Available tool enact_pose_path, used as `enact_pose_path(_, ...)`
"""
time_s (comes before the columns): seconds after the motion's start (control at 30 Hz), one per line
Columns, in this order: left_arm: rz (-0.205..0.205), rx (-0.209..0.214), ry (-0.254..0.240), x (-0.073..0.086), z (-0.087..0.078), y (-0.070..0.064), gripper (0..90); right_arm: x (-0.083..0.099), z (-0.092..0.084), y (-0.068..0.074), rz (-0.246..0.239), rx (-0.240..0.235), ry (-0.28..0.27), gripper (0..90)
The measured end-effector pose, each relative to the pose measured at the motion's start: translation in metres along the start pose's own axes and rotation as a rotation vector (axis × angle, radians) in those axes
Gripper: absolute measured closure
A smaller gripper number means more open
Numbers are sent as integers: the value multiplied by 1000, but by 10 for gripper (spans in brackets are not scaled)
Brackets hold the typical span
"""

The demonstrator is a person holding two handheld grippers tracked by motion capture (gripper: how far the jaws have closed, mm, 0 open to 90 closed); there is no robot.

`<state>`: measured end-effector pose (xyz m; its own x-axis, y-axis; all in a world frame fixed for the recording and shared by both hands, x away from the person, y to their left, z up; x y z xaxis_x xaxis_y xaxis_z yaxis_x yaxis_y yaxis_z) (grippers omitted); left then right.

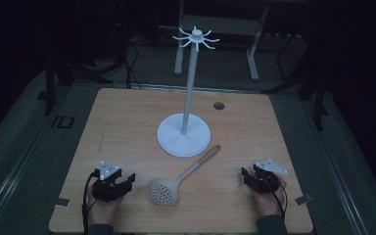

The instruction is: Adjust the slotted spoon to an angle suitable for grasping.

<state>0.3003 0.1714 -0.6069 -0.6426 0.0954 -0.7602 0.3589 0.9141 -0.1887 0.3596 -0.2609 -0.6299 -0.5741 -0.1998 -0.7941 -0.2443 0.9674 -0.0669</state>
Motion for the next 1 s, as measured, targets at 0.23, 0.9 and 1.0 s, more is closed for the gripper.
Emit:
enact_pose_path(0.23, 19, 3, 18, -3, 1, -7, 440, -2, -4, 3, 5, -29, -42, 522)
enact_pose_path(0.9, 89, 50, 17, -55, 10, -44, 453, -3, -6, 3, 9, -21, -60, 490)
enact_pose_path(1.0, 104, 55, 22, -64, 15, -51, 457, -3, -6, 3, 8, -22, -59, 487)
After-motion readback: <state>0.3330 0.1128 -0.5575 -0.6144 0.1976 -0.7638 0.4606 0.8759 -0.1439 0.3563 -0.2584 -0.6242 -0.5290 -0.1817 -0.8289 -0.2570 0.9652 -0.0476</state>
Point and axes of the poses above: each handheld gripper's, and its own axes: z roughly forward along the jaws, x roughly out of its underside, y roughly to its left, the point moved 9 cm from there along z, roughly forward along the jaws, and after that the axes turned 6 degrees about x, right-handed, at the moved point
